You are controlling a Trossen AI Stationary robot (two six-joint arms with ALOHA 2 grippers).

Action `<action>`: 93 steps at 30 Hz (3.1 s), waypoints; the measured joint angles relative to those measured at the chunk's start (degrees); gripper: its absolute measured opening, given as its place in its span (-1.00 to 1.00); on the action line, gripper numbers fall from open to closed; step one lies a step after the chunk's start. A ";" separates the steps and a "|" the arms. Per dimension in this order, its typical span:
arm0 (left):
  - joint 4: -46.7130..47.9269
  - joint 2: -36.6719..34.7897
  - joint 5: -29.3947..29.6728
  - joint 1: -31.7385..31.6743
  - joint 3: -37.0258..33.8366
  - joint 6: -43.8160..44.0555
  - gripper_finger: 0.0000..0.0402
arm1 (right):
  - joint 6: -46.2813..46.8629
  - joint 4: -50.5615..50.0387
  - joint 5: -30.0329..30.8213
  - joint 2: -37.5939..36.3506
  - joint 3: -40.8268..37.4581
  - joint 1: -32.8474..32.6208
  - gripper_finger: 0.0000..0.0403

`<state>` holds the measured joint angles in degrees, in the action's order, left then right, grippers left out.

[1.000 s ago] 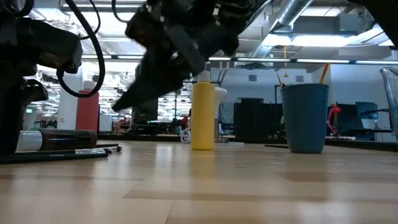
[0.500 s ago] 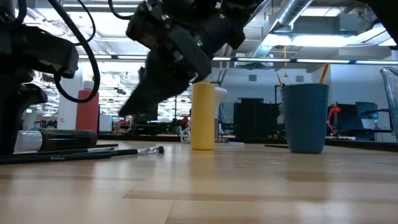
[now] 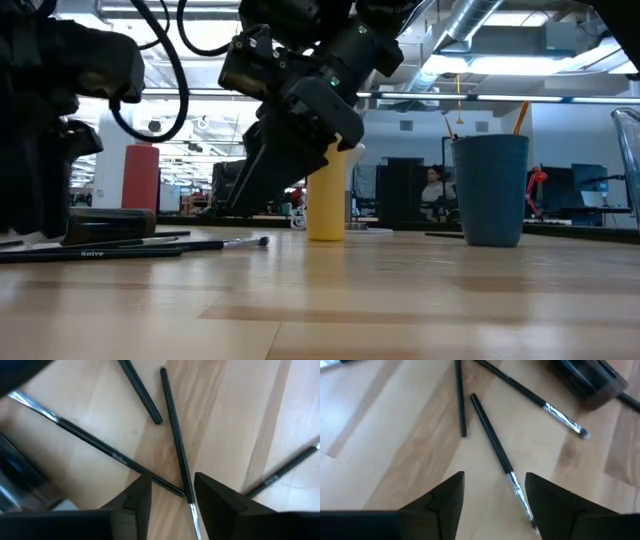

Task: Pick & Place Paint Supplies
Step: Put the black silver paintbrush into the blue cup

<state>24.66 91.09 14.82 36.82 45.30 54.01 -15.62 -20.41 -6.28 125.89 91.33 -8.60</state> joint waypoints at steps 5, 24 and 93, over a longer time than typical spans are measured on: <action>-1.13 -1.20 3.81 0.00 0.02 -1.30 -0.13 | -1.25 -0.35 5.33 0.00 0.00 -0.06 0.02; -10.78 -12.30 24.59 6.95 -0.07 -10.30 0.01 | -0.85 -2.29 6.46 1.94 0.19 0.17 -0.25; -15.94 -3.12 26.47 3.03 -6.10 -8.96 -0.05 | 11.21 -14.69 10.81 -0.77 1.77 -6.31 -1.00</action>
<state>8.71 87.97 41.29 39.85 39.20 45.05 -4.40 -35.11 4.54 125.11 93.10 -14.91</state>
